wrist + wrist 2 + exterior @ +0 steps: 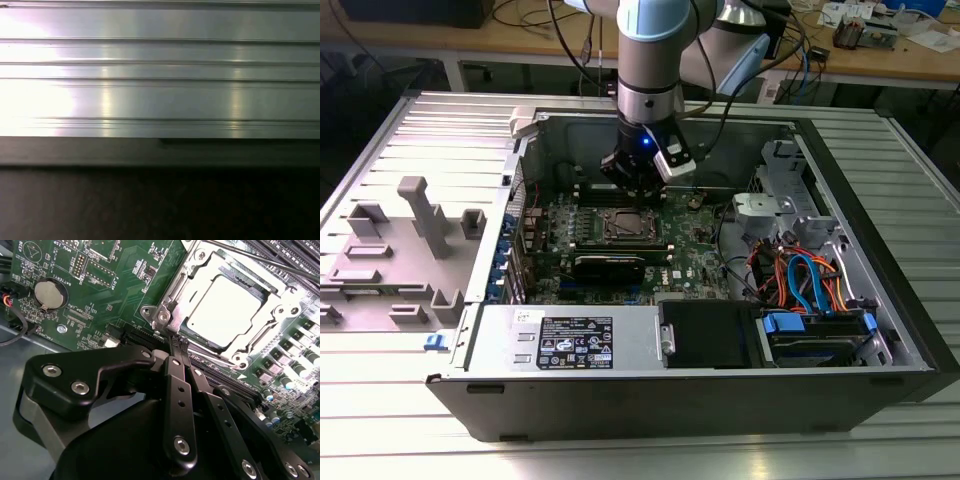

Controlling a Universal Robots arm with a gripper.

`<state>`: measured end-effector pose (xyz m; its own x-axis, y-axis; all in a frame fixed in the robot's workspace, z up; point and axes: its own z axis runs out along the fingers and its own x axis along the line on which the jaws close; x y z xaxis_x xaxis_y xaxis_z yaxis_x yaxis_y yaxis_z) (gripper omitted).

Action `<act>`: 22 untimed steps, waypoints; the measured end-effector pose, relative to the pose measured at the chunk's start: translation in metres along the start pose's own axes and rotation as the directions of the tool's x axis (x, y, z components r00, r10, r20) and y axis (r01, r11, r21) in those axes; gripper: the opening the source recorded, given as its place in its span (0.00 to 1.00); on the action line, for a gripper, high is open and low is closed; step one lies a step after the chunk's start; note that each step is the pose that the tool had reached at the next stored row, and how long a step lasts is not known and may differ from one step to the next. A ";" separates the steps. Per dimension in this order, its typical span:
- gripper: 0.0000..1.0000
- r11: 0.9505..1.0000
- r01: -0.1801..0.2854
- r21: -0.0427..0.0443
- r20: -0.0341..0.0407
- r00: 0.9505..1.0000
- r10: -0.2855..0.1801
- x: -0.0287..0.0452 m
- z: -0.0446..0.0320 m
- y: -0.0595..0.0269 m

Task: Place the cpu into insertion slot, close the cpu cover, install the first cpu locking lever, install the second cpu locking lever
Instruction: 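Install the first cpu locking lever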

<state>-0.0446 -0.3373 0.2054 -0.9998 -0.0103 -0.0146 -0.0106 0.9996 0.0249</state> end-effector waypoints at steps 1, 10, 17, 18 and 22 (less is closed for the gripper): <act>0.11 1.000 0.000 0.000 0.000 1.000 0.000 0.0000 0.0006 -0.0002; 0.11 1.000 0.000 0.000 0.000 1.000 0.000 -0.0001 -0.0013 -0.0006; 0.11 1.000 0.000 0.000 0.000 1.000 0.000 -0.0008 -0.0009 -0.0010; 0.11 1.000 0.000 0.000 0.000 1.000 0.000 -0.0008 -0.0007 -0.0011; 0.11 1.000 0.000 0.001 0.000 1.000 0.000 -0.0009 0.0002 -0.0021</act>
<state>-0.0438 -0.3393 0.2052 -0.9998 -0.0100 -0.0146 -0.0104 0.9997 0.0239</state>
